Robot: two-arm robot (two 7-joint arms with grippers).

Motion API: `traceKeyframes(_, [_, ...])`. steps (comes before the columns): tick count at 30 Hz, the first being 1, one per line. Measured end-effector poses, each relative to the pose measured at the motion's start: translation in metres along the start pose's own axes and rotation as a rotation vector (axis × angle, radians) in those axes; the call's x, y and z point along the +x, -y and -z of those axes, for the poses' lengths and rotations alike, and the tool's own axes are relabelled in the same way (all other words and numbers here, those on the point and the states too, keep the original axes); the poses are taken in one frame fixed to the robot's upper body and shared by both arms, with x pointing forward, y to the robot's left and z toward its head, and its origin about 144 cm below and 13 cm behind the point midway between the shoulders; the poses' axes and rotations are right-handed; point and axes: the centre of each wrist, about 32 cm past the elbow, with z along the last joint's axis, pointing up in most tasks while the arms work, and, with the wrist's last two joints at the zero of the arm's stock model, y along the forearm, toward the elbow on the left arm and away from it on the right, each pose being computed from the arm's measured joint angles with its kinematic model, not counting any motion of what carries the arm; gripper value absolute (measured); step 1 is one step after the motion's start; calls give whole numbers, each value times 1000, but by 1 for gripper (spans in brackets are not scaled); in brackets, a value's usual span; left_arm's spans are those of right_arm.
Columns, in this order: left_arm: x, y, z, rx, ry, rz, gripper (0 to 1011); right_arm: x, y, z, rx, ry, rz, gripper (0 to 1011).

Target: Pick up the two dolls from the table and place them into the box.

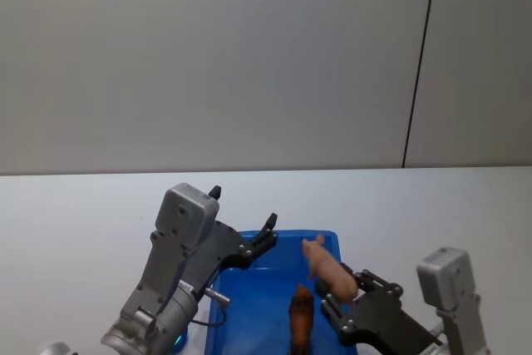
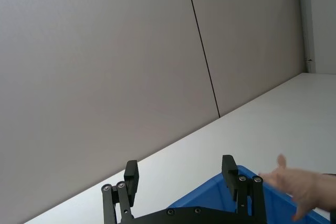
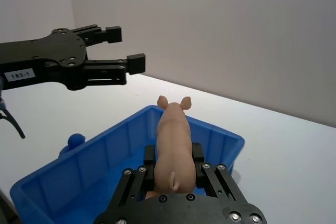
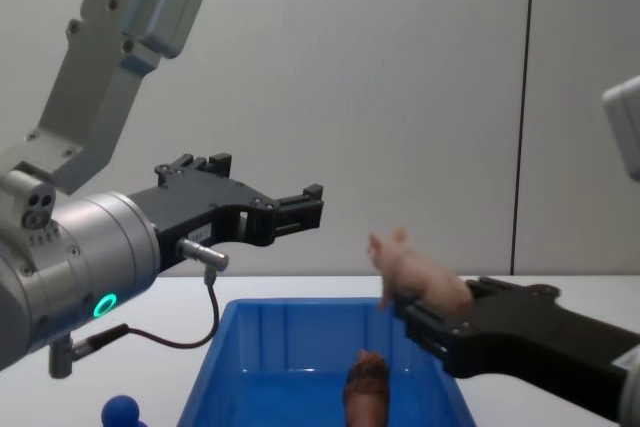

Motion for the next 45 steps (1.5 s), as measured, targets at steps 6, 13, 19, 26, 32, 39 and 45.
traceKeyframes(6, [0, 0, 0, 0, 0, 0, 1001, 2, -9, 1, -18, 2, -40, 537])
traceKeyframes(13, [0, 0, 0, 0, 0, 0, 1001, 3, -15, 3, -37, 8, -54, 762])
traceKeyframes(19, [0, 0, 0, 0, 0, 0, 1001, 3, -15, 4, -38, 20, -24, 952])
traceKeyframes(26, [0, 0, 0, 0, 0, 0, 1001, 3, -10, 4, -18, 38, 39, 1001])
traceKeyframes(32, [0, 0, 0, 0, 0, 0, 1001, 4, -1, 4, 7, 54, 116, 1001])
traceKeyframes(39, [0, 0, 0, 0, 0, 0, 1001, 6, 14, 3, 38, 57, 222, 1001])
traceKeyframes(45, [0, 0, 0, 0, 0, 0, 1001, 8, 25, 3, 52, 50, 289, 1001])
